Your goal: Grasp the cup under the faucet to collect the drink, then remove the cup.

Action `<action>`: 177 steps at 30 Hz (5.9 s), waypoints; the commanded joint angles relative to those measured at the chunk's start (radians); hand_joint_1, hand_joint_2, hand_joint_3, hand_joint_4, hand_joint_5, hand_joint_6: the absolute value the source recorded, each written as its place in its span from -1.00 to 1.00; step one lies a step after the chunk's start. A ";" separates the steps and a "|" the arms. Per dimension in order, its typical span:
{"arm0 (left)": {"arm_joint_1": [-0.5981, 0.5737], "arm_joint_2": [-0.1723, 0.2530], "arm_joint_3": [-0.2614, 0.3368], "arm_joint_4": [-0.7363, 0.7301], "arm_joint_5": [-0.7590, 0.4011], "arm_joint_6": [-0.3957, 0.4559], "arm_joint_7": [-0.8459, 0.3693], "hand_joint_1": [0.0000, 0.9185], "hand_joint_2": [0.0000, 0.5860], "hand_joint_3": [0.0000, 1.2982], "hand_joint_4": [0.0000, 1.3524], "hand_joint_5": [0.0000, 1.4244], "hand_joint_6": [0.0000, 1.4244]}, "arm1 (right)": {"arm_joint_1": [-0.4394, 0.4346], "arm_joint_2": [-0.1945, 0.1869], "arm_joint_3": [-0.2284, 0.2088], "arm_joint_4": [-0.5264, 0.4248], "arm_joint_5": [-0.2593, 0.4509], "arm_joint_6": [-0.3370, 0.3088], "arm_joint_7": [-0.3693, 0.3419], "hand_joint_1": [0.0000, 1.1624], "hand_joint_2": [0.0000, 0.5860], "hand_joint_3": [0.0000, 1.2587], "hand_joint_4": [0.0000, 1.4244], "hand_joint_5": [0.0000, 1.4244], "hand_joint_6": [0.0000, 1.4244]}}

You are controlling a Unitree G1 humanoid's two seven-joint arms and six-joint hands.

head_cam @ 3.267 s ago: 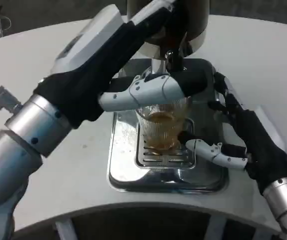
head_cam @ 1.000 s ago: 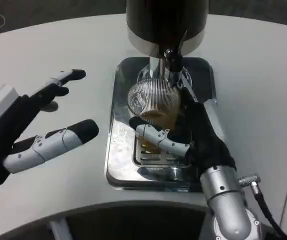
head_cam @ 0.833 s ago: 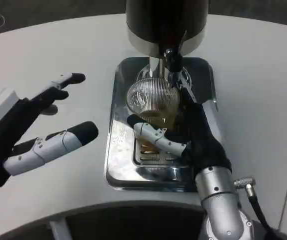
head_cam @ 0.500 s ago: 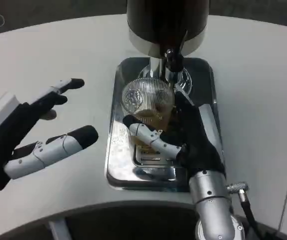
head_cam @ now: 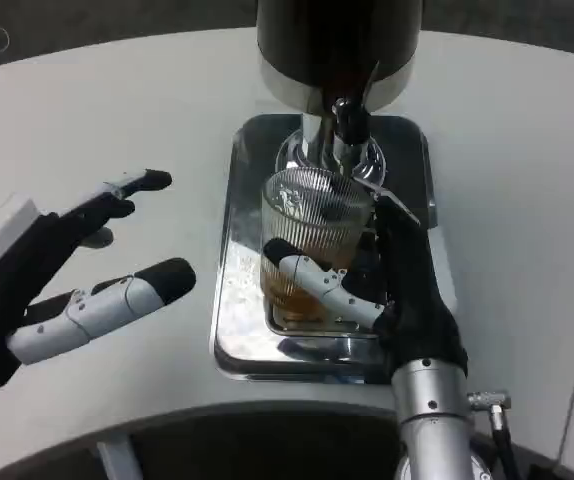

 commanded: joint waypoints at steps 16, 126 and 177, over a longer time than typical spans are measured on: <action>-0.015 0.021 -0.036 0.006 0.007 0.008 0.002 -1.00 -0.95 -0.72 -0.86 -0.81 -0.68 | 0.077 0.018 -0.020 -0.077 0.007 -0.027 -0.012 0.38 -0.12 -0.18 -0.13 -0.01 0.04; 0.211 -0.019 -0.269 -0.343 0.401 -0.052 -0.120 -1.00 -0.83 -1.00 -1.00 -1.00 -1.00 | 0.828 -0.335 -0.382 -0.923 0.335 -0.345 0.590 0.41 -0.10 0.39 0.46 0.73 0.86; 0.237 -0.058 -0.269 -0.351 0.431 -0.037 -0.151 -1.00 -0.83 -1.00 -1.00 -1.00 -1.00 | 0.832 -0.338 -0.389 -0.924 0.342 -0.345 0.606 0.40 -0.11 0.42 0.48 0.75 0.88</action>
